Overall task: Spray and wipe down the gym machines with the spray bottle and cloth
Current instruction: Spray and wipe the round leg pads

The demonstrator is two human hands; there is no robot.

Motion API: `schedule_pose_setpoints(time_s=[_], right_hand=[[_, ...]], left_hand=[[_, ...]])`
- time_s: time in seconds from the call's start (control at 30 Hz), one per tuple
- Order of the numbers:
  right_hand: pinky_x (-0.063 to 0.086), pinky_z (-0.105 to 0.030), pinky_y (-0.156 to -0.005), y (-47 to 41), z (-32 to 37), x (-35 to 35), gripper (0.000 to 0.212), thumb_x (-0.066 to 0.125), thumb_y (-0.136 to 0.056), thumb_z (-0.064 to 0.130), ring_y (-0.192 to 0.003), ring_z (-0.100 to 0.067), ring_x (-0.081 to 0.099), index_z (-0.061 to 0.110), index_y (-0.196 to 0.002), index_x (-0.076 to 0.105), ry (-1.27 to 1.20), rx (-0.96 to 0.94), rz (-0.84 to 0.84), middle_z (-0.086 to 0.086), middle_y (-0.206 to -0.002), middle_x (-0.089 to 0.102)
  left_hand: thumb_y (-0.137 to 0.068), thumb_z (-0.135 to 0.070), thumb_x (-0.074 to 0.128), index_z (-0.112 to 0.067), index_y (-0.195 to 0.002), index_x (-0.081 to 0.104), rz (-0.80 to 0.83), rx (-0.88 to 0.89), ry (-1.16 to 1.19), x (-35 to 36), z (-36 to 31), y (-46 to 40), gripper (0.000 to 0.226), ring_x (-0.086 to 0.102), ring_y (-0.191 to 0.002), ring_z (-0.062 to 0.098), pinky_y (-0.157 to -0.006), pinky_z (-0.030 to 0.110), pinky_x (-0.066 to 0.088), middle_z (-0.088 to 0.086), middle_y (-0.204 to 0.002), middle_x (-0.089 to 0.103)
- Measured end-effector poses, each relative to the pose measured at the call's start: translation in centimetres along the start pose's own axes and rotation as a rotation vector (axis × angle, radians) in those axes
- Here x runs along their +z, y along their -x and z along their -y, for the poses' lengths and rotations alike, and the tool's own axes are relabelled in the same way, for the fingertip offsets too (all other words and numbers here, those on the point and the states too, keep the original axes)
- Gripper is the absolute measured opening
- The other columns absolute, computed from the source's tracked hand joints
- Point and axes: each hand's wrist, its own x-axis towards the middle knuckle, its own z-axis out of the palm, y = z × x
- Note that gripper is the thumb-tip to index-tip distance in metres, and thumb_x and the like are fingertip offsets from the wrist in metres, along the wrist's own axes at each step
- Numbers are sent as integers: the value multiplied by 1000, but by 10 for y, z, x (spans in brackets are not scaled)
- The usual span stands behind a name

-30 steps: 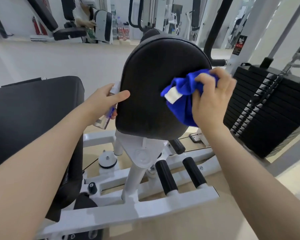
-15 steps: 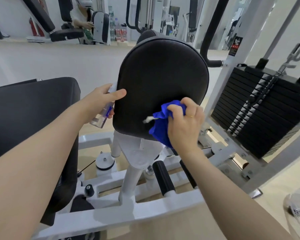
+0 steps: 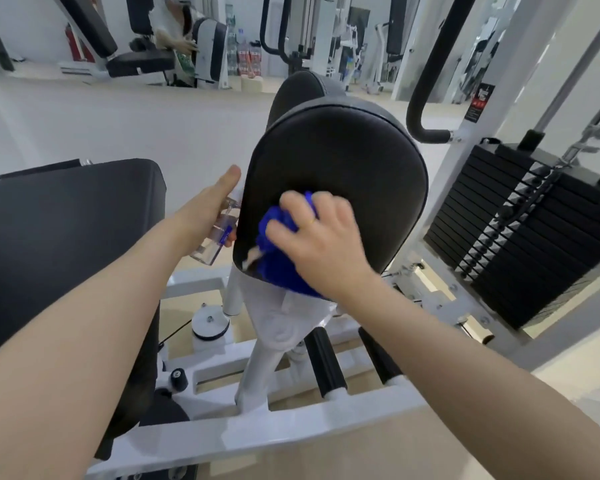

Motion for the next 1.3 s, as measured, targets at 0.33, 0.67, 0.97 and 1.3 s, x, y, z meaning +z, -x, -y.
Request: schedule_pose_setpoints(time_s=[0.33, 0.67, 0.97, 1.3], right_hand=[[33, -31, -78, -74, -96, -85, 18, 58, -80, 23, -94, -25, 51, 17, -98, 61, -438, 844, 214, -1, -106, 53], [41, -14, -78, -75, -130, -108, 24, 59, -87, 14, -94, -7, 53, 34, -93, 49, -965, 1186, 558, 4, -104, 56], [50, -24, -75, -58, -163, -166, 22, 47, -96, 12, -92, -14, 61, 30, -103, 57, -1315, 1606, 653, 1, -103, 61], [46, -18, -60, -44, -212, -174, 30, 36, -94, 1, -72, -13, 56, 15, -112, 54, -1189, 1624, 782, 3, -86, 61]], left_hand=[[-98, -41, 30, -17, -85, 52, 2, -184, -241, 3, -56, -7, 34, 59, -77, 36, -64, 33, 45, 16, -92, 57], [-95, -18, 41, -30, -146, 22, -85, 229, -415, 34, -134, 64, 55, 46, -54, 19, -55, 39, 40, 2, -62, 47], [-89, -22, 47, -23, -131, 33, 81, 573, -1020, 36, -179, 107, 45, 46, -45, 26, -36, 34, 45, 12, -81, 57], [-89, -10, 55, -25, -134, 34, 97, 481, -1080, 81, -210, 139, 52, 35, -51, 25, -41, 31, 38, 12, -90, 61]])
